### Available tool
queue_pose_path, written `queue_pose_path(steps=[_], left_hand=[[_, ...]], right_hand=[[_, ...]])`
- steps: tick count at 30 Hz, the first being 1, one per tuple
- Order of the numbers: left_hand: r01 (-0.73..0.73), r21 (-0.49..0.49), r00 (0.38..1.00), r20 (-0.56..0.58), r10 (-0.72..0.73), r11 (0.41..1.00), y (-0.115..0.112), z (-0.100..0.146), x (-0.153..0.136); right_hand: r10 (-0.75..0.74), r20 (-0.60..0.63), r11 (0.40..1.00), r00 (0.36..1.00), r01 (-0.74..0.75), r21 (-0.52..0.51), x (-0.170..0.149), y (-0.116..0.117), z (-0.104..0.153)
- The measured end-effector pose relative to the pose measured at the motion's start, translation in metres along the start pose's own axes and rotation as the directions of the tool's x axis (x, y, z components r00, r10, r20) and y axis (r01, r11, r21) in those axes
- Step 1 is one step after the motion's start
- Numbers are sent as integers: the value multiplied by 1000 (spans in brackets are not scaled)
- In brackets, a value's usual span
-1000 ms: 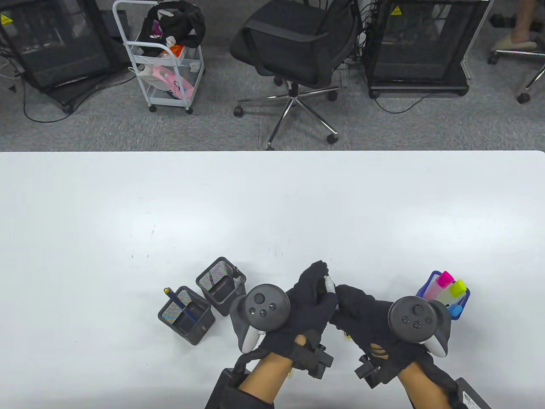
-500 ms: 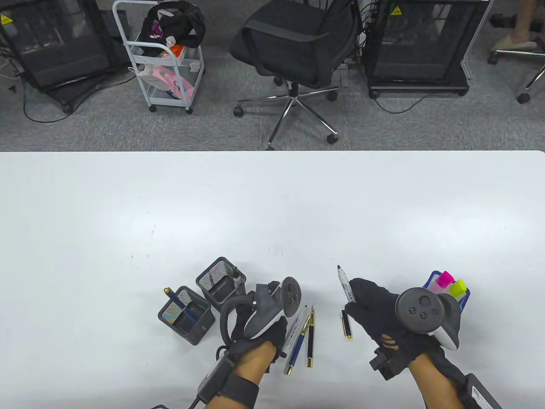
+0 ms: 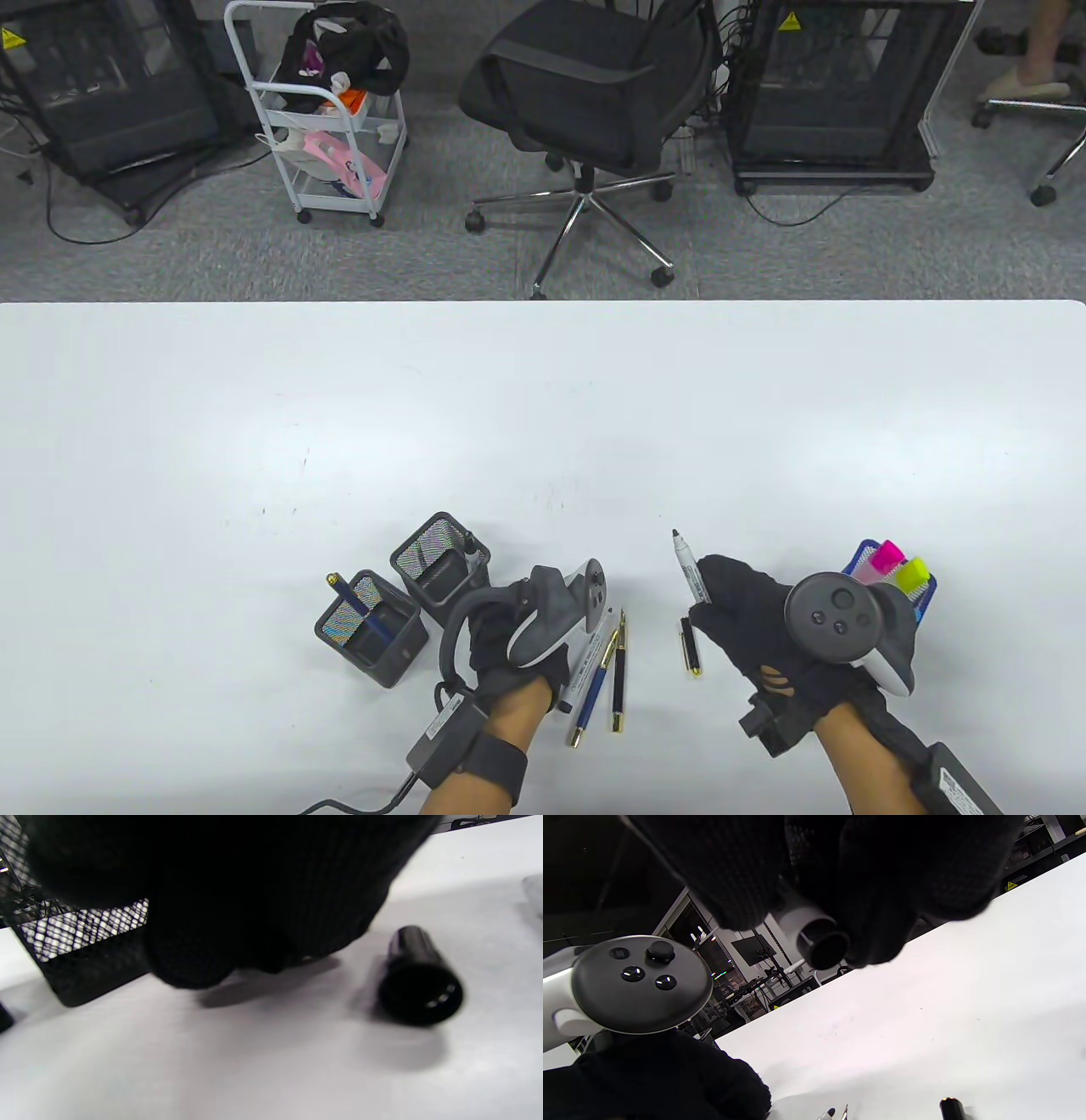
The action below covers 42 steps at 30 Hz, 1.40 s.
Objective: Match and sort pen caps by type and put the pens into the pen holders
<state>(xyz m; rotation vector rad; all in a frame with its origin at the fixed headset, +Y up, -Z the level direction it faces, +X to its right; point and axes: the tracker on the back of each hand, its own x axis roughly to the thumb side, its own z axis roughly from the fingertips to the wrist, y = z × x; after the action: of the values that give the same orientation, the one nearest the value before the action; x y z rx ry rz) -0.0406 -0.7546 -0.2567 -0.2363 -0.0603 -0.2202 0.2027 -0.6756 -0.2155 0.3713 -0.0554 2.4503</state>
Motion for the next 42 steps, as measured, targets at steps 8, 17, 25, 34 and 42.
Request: queue_pose_path(steps=[8, 17, 25, 34, 42], left_hand=[[-30, 19, 995, 96, 28, 999, 14, 16, 6], [-531, 22, 804, 330, 495, 847, 73, 58, -30], [-978, -50, 174, 358, 917, 204, 46, 69, -98], [-997, 23, 82, 406, 910, 79, 38, 82, -114], [-977, 15, 200, 427, 882, 214, 39, 83, -94]], right_hand=[[5, 3, 1000, 1000, -5, 5, 0, 0, 0], [28, 61, 999, 998, -29, 29, 13, 5, 2], [105, 192, 987, 976, -127, 103, 42, 25, 9], [229, 315, 948, 921, -284, 141, 70, 47, 18], [232, 322, 950, 918, -285, 129, 71, 47, 20]])
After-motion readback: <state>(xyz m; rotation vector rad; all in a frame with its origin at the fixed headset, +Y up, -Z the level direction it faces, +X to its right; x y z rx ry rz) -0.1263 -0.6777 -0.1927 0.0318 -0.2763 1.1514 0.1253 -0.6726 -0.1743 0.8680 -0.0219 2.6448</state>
